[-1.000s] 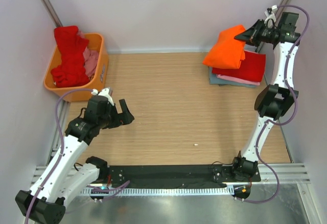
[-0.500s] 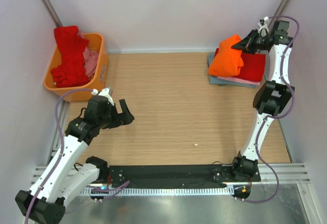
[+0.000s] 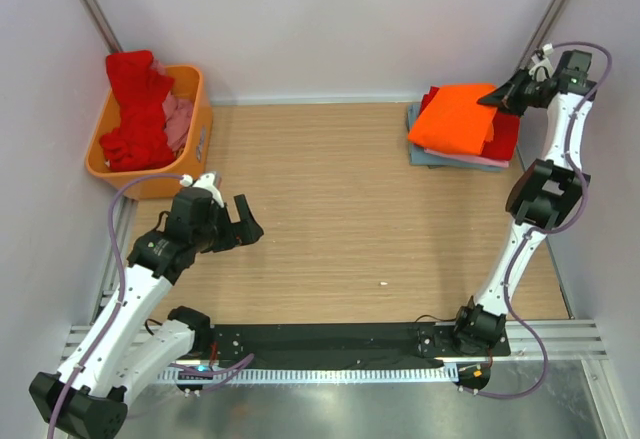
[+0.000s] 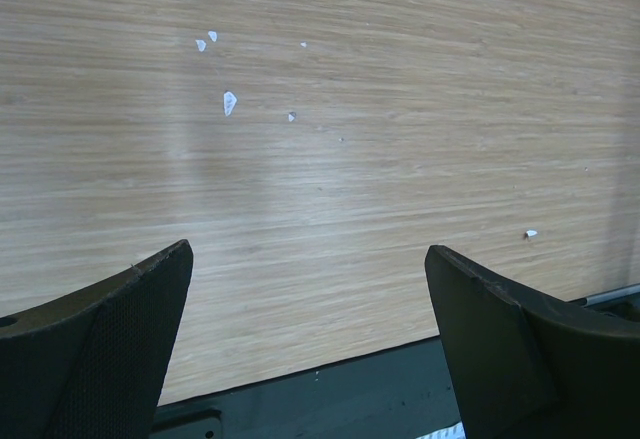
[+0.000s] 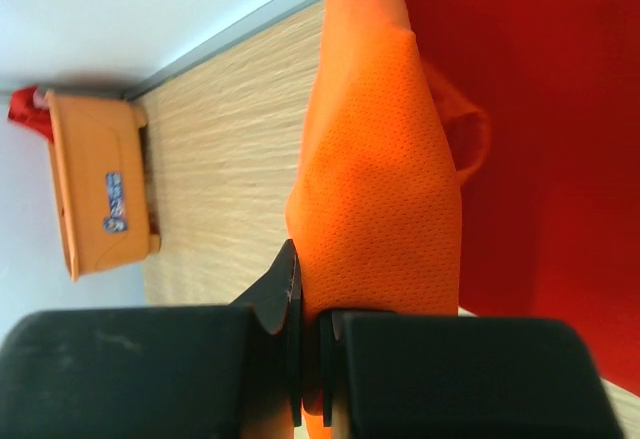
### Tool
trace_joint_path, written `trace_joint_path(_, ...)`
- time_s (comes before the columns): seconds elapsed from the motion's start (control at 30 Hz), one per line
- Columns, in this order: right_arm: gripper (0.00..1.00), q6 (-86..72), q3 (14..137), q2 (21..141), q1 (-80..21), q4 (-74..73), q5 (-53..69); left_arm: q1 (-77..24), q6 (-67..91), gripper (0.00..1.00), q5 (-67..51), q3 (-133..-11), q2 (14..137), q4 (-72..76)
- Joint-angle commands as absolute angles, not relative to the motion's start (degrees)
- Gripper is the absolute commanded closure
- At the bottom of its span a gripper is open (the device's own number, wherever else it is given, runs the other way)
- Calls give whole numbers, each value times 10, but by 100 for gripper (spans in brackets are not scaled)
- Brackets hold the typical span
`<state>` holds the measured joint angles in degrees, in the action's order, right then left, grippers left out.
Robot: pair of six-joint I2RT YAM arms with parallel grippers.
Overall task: Fold and stack the t-shirts
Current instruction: Neatly place the folded tshirt to the corner
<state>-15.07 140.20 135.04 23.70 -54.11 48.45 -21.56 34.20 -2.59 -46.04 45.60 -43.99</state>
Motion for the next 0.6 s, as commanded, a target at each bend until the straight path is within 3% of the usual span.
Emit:
trace_joint_path(0.0,99,-148,1424,1347,262,-530,454,-222,335,0,-19,-459,454,-427)
trace_joint_path(0.17,97,-139,1456,1392,263,-540,415,-225,335,0,-18,-460,459,-429)
trace_joint_path(0.23,91,-138,1466,1405,263,-542,409,-225,336,0,-18,-459,459,-429)
trace_joint_path(0.27,85,-139,1469,1417,262,-542,404,-226,336,0,-17,-459,459,-429)
trace_joint_path(0.3,64,-140,1471,1422,262,-541,398,-225,336,0,-17,-460,461,-429)
trace_joint_path(0.4,32,-142,1484,1435,263,-543,352,-225,336,0,-17,-460,463,-430)
trace_joint_path(0.57,21,-152,1484,1411,264,-546,237,-226,336,0,-16,-460,460,-430)
